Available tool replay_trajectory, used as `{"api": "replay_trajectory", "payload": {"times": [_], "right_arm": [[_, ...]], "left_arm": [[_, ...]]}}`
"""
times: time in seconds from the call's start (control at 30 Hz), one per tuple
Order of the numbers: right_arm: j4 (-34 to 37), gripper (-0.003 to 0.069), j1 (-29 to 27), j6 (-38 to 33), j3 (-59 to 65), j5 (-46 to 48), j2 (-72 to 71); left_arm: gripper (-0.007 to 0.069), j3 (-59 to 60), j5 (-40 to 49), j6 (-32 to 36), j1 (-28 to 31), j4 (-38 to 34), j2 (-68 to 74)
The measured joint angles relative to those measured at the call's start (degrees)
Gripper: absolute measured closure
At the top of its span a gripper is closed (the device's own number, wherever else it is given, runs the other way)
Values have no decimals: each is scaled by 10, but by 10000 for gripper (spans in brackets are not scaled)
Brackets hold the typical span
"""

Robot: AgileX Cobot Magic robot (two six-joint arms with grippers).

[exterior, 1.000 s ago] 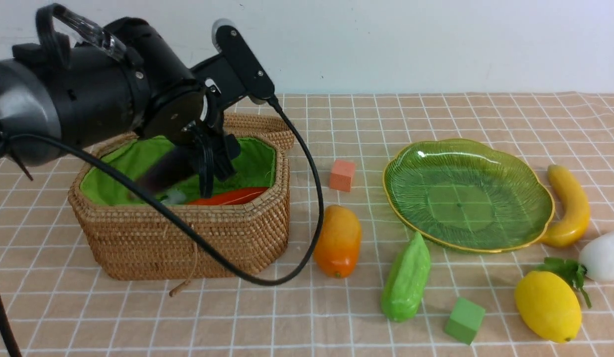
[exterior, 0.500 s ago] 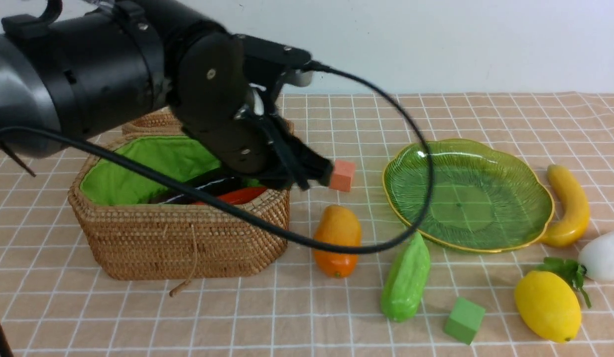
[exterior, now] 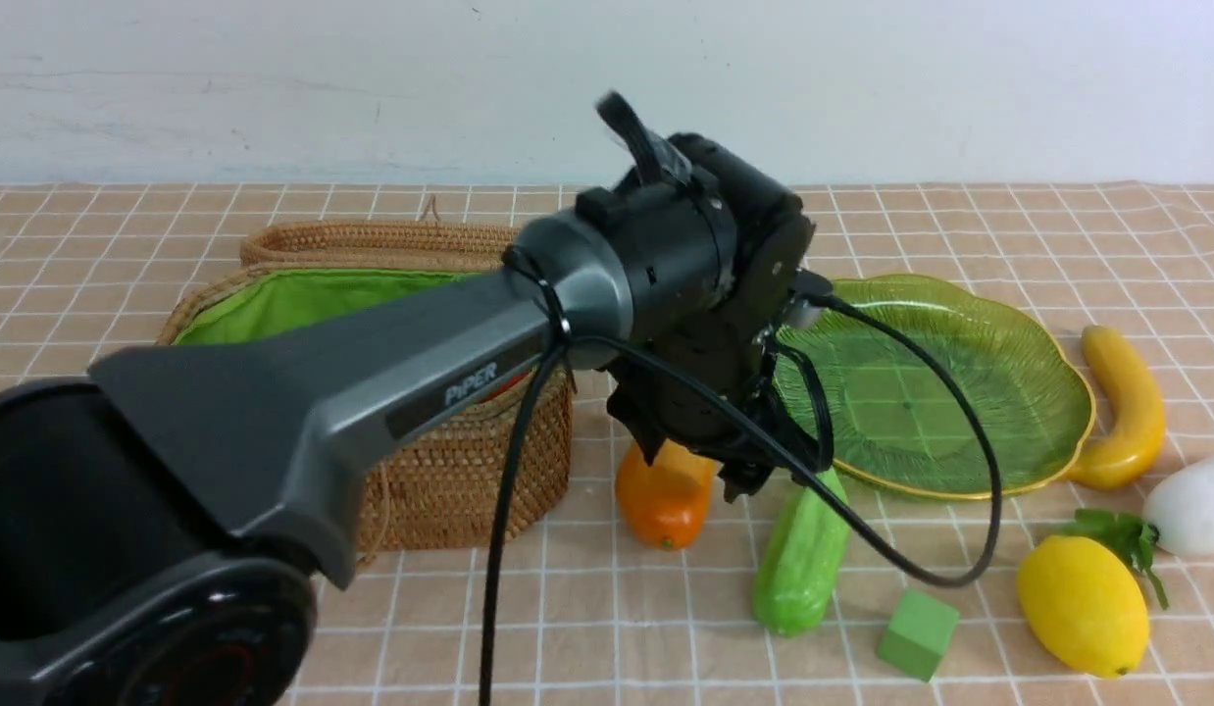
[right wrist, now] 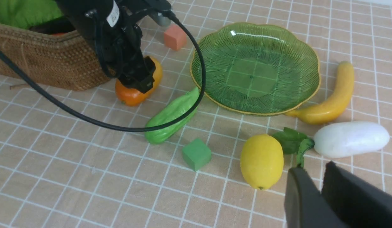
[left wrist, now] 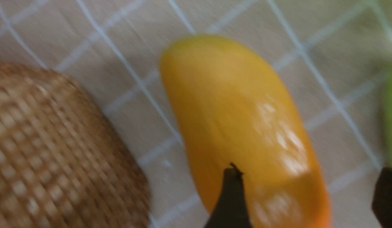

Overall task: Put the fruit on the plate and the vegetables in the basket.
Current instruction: Grab the mango with your left arm and place it on the right plate

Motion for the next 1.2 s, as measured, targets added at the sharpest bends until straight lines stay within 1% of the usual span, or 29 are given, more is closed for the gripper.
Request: {"api": "replay_trajectory", "payload": {"times": [0.1, 0.17, 0.2, 0.3, 0.33, 0.5, 0.63, 0.67, 0.7, 0.73, 0.8, 0.83, 0.9, 0.93, 0.97, 1.0, 1.03, 1.07, 1.13, 1.2], "right_arm": [[4, 541, 0, 0, -1, 6, 0], [7, 540, 0, 0, -1, 13, 0], [7, 540, 0, 0, -1, 14, 0], [7, 540, 0, 0, -1, 18, -1], [7, 538, 0, 0, -1, 18, -1], [6, 535, 0, -1, -1, 19, -1], [-9, 533, 0, -1, -1, 21, -1], [-25, 532, 0, 3, -1, 21, -1], [-27, 532, 0, 3, -1, 21, -1], [-47, 532, 0, 13, -1, 21, -1], [-63, 532, 0, 24, -1, 20, -1], [-70, 532, 0, 29, -1, 20, -1], [-74, 532, 0, 36, -1, 20, -1], [-70, 530, 0, 38, -1, 20, -1], [-69, 530, 0, 38, -1, 20, -1], [-55, 529, 0, 39, -1, 21, -1], [-51, 529, 0, 40, -1, 23, -1], [-35, 529, 0, 41, -1, 27, -1], [-13, 527, 0, 41, -1, 34, -1], [-2, 526, 0, 42, -1, 43, -1]], "left_arm": [[-5, -3, -22, -19, 1, 29, 16], [-16, -5, -36, -38, 1, 48, 29], [-11, -5, -40, -42, 1, 51, 35], [38, -5, -42, -45, 1, 56, 48], [79, -7, -43, -46, 1, 61, 53], [81, -10, -41, -49, 1, 63, 54], [81, -38, -23, -49, 0, 63, 53], [81, -68, -21, -49, -5, 61, 46], [81, -72, -23, -49, -5, 61, 45], [81, -103, -36, -49, -11, 52, 35], [81, -135, -79, -40, -19, 28, 27], [81, -145, -108, -34, -22, 12, 23], [81, -159, -192, -10, -27, -34, 25], [81, -162, -253, 13, -29, -60, 34], [81, -162, -253, 17, -29, -64, 36], [81, -163, -320, 49, -29, -95, 56], [81, -163, -326, 52, -29, -97, 62], [81, -163, -362, 70, -29, -115, 80], [81, -162, -393, 84, -29, -130, 113], [81, -161, -408, 88, -29, -133, 138]]}}
